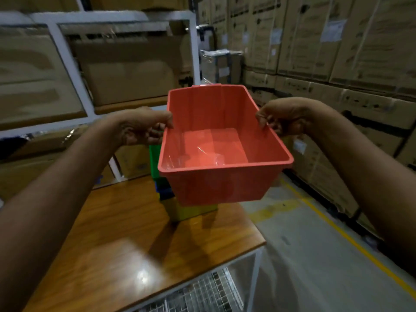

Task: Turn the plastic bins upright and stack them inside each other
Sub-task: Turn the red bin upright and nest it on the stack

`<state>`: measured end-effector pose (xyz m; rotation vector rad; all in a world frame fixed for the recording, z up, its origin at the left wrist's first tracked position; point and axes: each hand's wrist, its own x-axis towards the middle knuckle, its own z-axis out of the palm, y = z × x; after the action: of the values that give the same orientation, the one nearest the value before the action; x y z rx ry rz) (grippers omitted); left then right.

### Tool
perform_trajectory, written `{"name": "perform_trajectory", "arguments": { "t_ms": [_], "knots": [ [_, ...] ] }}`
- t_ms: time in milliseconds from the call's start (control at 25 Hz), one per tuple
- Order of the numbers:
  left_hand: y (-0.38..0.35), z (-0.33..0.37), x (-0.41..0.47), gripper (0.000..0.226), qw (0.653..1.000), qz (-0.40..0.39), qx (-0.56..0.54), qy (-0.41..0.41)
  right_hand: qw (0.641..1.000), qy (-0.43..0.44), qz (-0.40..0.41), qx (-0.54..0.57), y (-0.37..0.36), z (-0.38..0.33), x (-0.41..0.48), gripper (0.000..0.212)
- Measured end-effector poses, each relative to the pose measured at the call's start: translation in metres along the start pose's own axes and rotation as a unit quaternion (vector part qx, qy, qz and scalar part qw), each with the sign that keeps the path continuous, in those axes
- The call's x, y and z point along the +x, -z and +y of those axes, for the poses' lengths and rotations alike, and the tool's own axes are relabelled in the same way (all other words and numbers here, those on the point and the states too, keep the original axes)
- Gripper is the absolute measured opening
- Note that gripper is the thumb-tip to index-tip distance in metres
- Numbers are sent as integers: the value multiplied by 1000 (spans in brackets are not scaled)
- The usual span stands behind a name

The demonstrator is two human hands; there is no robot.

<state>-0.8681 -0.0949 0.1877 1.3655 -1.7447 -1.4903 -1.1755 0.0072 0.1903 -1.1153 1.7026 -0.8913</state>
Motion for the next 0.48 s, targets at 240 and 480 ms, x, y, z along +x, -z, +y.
{"name": "perform_trajectory", "arguments": {
  "t_ms": [240,480],
  "knots": [
    [41,16,46,15,991,70,85,71,990,14,-31,-137,-23,-57,93,18],
    [38,9,80,3,968,160,157,110,984,18,-85,-155,-46,-73,158,26]
  ]
}}
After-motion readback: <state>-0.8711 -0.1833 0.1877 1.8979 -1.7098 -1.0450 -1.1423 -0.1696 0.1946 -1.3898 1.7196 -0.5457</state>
